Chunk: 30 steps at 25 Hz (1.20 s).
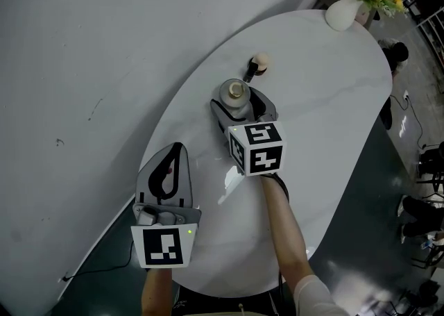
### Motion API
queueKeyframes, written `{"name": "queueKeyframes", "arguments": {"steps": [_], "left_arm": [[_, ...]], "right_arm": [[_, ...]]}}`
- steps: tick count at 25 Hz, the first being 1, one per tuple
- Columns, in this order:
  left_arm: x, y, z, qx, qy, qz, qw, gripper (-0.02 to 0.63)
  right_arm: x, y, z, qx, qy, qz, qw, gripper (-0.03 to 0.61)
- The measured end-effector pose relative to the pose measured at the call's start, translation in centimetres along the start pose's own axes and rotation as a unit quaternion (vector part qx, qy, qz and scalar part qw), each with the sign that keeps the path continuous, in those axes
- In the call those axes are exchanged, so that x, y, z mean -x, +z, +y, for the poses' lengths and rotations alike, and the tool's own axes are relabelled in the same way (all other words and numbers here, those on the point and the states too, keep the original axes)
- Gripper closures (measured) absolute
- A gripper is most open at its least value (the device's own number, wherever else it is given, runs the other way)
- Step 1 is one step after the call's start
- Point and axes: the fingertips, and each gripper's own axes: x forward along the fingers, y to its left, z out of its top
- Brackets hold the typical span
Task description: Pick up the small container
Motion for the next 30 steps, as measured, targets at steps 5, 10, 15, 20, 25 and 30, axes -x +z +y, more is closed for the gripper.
{"name": "queueKeyframes", "arguments": {"steps": [5,10,15,20,25,30], "left_arm": [[0.1,-0.4,0.5,0.001,0.007,0.001,1.0000,0.597],[0.4,-0.9,0.6,0.006,0.012,0.006,0.9999,0.597],[0.6,-1.4,0.7,0.007,0.013,0.010,0.9998,0.597],[0.8,-1.4,0.6,0.006,0.013,0.007,0.9999,0.597],[1.0,-1.5,0.7,0.011,0.014,0.007,0.9998,0.597],[1.3,-1.6,0.7,0.017,0.013,0.008,0.9997,0.597]], "right_arm": [[-0.3,-0.2,0.1,0.025,-0.023,0.010,0.999,0.219],[-0.3,-0.2,-0.2,0.027,-0.034,0.014,0.999,0.238],[-0.3,-0.3,-0.2,0.027,-0.035,0.014,0.999,0.240],[-0.3,-0.3,-0.2,0.028,-0.036,0.013,0.999,0.241],[-0.4,-0.3,-0.2,0.029,-0.034,0.014,0.999,0.241],[-0.3,-0.3,-0.2,0.030,-0.034,0.015,0.999,0.241]]}}
